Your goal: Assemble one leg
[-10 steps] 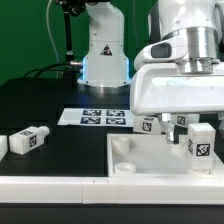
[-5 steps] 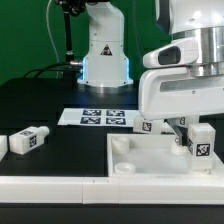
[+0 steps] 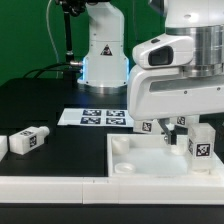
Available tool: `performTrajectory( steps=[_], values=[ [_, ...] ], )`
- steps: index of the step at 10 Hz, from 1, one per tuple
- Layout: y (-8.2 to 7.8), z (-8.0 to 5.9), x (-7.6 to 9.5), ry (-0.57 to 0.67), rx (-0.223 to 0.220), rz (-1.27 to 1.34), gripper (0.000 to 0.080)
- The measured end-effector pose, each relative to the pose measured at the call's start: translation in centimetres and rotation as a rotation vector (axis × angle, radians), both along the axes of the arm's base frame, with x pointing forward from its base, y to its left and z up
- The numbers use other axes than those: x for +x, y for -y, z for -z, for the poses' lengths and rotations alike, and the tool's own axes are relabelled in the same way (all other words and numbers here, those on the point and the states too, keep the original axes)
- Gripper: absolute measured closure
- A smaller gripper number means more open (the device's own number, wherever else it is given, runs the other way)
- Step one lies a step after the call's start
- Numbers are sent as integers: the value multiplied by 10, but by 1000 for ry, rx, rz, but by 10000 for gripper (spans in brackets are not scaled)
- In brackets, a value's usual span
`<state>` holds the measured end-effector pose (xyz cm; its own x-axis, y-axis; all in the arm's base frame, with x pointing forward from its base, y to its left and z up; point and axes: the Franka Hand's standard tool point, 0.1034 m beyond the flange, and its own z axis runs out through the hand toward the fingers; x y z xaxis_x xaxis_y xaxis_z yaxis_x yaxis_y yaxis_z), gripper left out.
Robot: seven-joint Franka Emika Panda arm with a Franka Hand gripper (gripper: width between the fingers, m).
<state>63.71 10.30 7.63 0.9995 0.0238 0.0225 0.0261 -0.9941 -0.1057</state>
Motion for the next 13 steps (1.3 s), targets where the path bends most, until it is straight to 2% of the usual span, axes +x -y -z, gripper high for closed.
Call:
performTrajectory(
  steps=[3, 5, 9, 11, 13],
  values=[
    [1, 0, 1, -3, 1, 38, 160],
    [1, 0, 1, -15, 4, 154, 488],
    [-1, 1, 0, -44, 12, 438, 514],
    [-5, 2, 2, -51, 19, 697, 514],
    [-3, 2, 2, -85, 49, 994, 514]
  ],
)
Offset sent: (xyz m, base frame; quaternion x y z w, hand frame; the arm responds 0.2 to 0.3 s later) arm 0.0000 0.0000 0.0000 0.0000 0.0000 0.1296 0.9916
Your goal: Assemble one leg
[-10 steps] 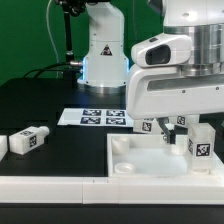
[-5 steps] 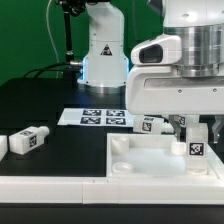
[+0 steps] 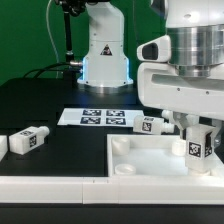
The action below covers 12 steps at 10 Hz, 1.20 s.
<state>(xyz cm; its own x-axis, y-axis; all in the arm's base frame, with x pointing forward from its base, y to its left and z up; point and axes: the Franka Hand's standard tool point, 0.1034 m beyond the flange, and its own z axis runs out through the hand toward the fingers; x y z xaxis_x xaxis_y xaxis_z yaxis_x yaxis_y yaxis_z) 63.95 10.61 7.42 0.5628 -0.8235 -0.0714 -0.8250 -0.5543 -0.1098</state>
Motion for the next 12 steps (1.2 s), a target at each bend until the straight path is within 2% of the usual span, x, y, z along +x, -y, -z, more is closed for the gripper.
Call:
performTrajectory(
  steps=[3, 6, 7, 8, 9, 10, 12],
  values=[
    [-5, 0, -1, -11, 24, 367, 512],
    [-5, 1, -1, -11, 26, 411, 512],
    [-5, 1, -1, -2, 19, 350, 394],
    [-8, 2, -3, 16, 7, 198, 212],
    [-12, 3, -3, 36, -36, -5, 212],
    [-16, 3, -3, 51, -70, -172, 163],
    [-13, 3, -3, 62, -77, -286, 152]
  ],
)
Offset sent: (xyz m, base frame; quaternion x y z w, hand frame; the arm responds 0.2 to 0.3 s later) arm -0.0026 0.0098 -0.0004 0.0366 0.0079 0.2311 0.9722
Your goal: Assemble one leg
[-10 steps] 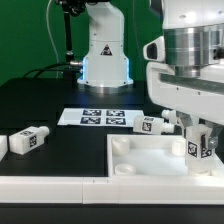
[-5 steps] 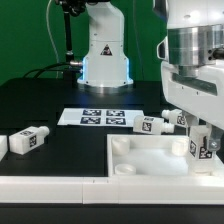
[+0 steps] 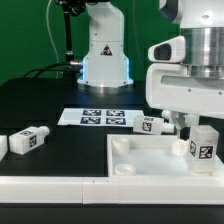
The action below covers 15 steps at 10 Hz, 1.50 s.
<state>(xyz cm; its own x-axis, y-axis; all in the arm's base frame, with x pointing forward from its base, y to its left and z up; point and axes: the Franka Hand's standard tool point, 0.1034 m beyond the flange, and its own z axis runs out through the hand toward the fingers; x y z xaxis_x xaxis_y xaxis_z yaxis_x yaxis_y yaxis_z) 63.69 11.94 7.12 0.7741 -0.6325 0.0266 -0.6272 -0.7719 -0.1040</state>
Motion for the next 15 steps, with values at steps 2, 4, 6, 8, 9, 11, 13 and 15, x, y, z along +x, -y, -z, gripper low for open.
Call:
performTrajectory(
  steps=[2, 4, 6, 8, 9, 11, 13, 15],
  values=[
    [1, 0, 0, 10, -16, -150, 150],
    [3, -7, 9, 45, -85, -492, 150],
    [4, -6, 9, 43, -83, -495, 150],
    [4, -6, 9, 42, -80, -457, 439],
    [6, -6, 8, 36, -73, -388, 510],
    [7, -5, 8, 29, -63, -256, 510],
    [10, -4, 8, 18, -44, -36, 510],
    [12, -4, 7, -16, -5, 226, 510]
  ],
)
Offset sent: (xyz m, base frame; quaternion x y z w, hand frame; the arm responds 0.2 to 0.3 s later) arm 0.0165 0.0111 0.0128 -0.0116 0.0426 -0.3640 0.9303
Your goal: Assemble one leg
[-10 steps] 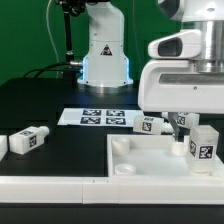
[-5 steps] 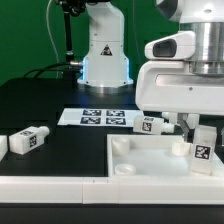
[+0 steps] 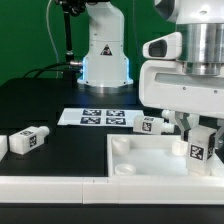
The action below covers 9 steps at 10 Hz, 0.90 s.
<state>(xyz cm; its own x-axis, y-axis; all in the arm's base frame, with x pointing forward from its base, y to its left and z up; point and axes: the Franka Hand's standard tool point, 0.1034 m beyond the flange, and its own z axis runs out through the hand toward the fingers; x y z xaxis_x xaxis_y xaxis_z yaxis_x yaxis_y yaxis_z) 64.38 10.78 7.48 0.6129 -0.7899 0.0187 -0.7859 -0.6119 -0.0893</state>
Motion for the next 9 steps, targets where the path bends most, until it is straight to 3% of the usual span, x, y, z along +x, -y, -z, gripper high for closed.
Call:
performTrajectory(
  steps=[3, 6, 8, 9],
  values=[
    [0, 2, -3, -17, 89, 430, 510],
    [-1, 2, -4, -25, 106, 566, 510],
    [-3, 3, -5, -23, 93, 481, 510],
    [-8, 3, -6, -20, 80, 368, 270]
  ],
)
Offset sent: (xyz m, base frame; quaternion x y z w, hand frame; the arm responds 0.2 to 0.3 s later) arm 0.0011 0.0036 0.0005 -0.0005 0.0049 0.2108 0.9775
